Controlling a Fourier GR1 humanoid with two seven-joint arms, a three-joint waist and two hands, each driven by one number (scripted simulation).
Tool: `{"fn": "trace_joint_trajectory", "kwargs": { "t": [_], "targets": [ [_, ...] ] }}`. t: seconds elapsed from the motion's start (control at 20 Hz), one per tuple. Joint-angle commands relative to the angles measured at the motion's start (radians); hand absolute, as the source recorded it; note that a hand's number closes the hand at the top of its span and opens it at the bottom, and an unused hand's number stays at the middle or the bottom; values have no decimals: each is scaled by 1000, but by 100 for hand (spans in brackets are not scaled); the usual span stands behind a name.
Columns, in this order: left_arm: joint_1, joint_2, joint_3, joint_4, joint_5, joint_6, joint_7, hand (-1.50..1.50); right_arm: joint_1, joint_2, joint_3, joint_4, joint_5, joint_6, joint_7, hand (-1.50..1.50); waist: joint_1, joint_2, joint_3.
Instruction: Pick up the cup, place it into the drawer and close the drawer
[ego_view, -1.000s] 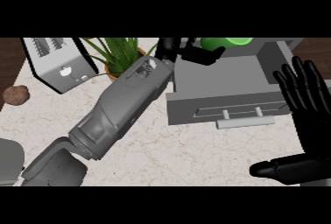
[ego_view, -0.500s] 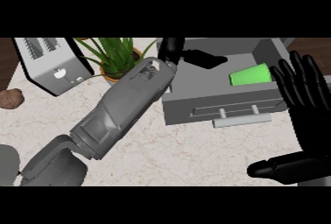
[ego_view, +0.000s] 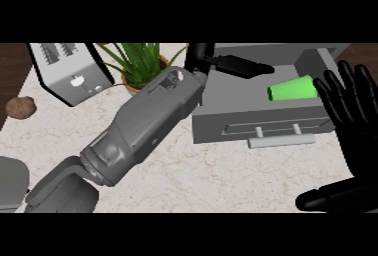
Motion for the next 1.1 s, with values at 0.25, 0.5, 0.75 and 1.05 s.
{"fn": "trace_joint_trajectory", "kwargs": {
  "t": [0.25, 0.5, 0.75, 1.05],
  "targets": [
    [112, 26, 84, -118, 27, -36, -33, -150, 69, -75, -14, -63, -24, 91, 9, 150, 83, -22, -1],
    [193, 155, 124, -261, 56, -68, 37, -150, 53, -154, 1, -67, 85, 131, 24, 150, 108, -26, -2],
    [395, 235, 117, -473, 53, -24, 70, -150, 99, -180, 39, -109, 165, 164, 32, 150, 118, -30, -2],
    [624, 388, 125, -780, 57, -21, 146, -150, 65, -152, 100, -37, 309, 115, 66, 150, 121, -26, -1]
  ]
}}
